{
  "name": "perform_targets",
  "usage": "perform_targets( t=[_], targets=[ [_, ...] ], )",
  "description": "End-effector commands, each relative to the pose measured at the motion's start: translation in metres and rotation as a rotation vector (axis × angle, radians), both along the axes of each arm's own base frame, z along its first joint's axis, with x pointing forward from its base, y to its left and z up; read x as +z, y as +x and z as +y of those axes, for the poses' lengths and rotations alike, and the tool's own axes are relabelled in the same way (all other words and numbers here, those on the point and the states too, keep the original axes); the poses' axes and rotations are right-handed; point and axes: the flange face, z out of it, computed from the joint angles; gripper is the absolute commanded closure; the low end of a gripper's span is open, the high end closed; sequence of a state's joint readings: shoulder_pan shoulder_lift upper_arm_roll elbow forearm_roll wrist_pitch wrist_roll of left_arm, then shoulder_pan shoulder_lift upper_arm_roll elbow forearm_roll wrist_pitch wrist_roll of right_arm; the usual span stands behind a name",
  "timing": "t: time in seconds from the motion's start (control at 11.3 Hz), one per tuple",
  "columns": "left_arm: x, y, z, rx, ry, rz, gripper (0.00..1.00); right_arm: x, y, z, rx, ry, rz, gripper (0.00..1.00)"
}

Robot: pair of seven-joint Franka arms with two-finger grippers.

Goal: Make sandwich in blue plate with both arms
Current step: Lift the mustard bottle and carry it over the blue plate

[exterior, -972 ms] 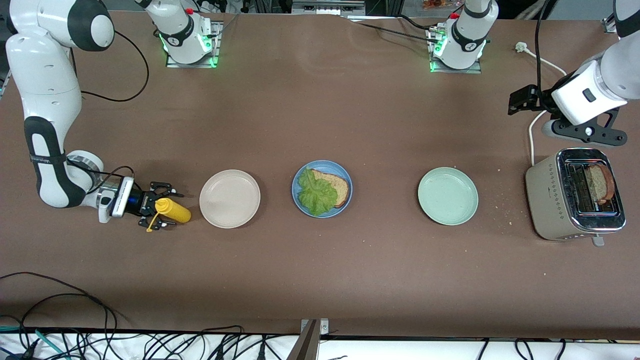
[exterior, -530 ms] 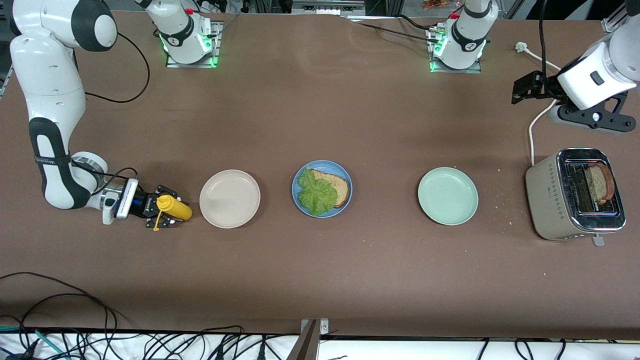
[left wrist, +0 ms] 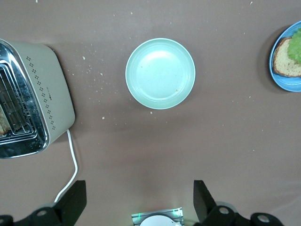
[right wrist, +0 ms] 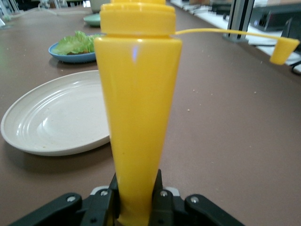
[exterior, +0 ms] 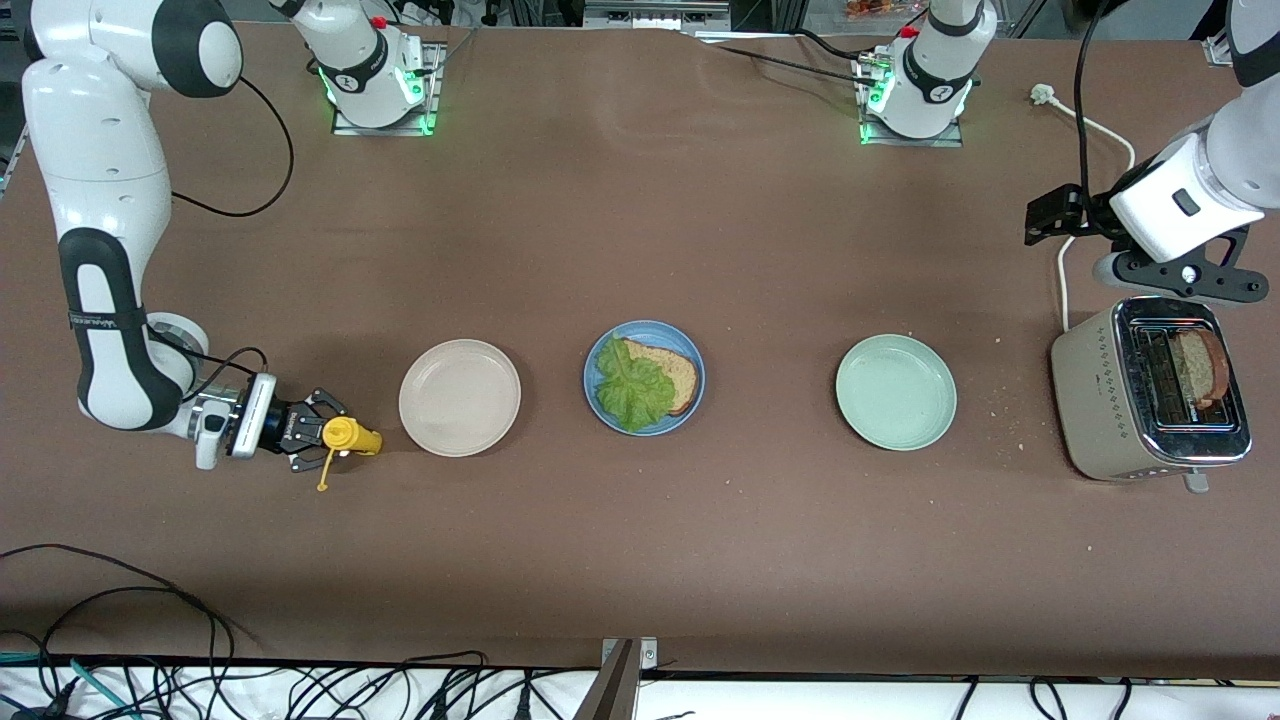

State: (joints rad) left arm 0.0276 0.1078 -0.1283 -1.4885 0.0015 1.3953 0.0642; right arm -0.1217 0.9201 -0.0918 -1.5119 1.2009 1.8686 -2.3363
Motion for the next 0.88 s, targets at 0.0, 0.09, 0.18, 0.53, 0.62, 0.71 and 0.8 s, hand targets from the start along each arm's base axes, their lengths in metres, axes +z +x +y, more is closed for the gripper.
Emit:
perform_targets(
  t=[0.0,0.09,0.18,0.53,0.62,0.71,0.8],
  targets=[
    [0.010,0.002,0.013,0.024,0.012,-0.030,0.00,0.059,0.013,0.018,-0.007,-0.178,0.070,1.00],
    [0.013,0.001,0.015,0.061,0.023,-0.037,0.00,0.075,0.015,0.024,-0.005,-0.234,0.105,1.00],
    [0.016,0.001,0.017,0.120,0.042,-0.044,0.00,0.086,0.016,0.033,0.010,-0.292,0.143,1.00],
    [0.026,-0.003,-0.005,0.124,0.006,-0.074,0.00,0.139,0.024,0.101,-0.021,-0.503,0.220,1.00],
    [0.042,-0.011,-0.014,0.105,0.017,-0.111,0.00,0.159,0.024,0.125,-0.035,-0.580,0.240,1.00],
    [0.049,-0.014,-0.017,0.099,0.009,-0.141,0.00,0.177,0.021,0.144,-0.063,-0.649,0.263,1.00],
    [0.053,-0.017,-0.021,0.088,0.005,-0.164,0.00,0.188,0.019,0.161,-0.079,-0.699,0.278,1.00]
  ],
)
